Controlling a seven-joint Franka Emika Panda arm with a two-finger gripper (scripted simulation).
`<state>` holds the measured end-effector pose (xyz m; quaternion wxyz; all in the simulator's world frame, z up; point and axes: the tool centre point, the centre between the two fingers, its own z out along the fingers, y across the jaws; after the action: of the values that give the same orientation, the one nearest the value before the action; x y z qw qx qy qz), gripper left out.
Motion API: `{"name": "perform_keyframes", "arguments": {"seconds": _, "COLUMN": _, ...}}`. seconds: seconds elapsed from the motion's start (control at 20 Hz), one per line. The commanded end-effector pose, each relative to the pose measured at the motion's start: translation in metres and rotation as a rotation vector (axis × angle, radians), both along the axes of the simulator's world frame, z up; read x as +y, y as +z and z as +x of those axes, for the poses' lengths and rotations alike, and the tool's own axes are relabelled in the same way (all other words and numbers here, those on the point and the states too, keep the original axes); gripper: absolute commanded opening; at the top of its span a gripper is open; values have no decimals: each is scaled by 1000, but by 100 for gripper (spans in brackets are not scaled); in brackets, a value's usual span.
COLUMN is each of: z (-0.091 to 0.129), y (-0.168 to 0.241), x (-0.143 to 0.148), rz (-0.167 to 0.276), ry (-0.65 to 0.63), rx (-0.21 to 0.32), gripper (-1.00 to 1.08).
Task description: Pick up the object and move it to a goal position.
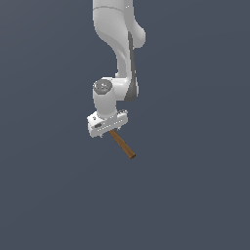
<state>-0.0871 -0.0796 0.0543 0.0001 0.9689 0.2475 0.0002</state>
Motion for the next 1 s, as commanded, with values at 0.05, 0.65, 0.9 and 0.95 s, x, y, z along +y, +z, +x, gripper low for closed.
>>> {"name": "perform_keyframes", "arguments": {"seconds": 0.05, "z": -1, "y": -16, "x": 0, "rz": 0, "ry": 2, "rx": 1, "gripper": 100}}
{"name": "perform_keyframes", "arguments": {"seconds": 0.65, "z": -1, "y": -38, "x": 0, "rz": 0, "ry": 3, "rx": 0, "gripper": -100}}
{"name": "perform_keyframes", "arguments": {"seconds": 0.9, "z": -1, "y": -38, "x": 0, "rz": 0, "ry": 3, "rx": 0, "gripper": -100}}
{"name": "perform_keyframes", "arguments": {"seconds": 0.95, "z": -1, "y": -38, "x": 0, "rz": 0, "ry": 3, "rx": 0, "gripper": -100}}
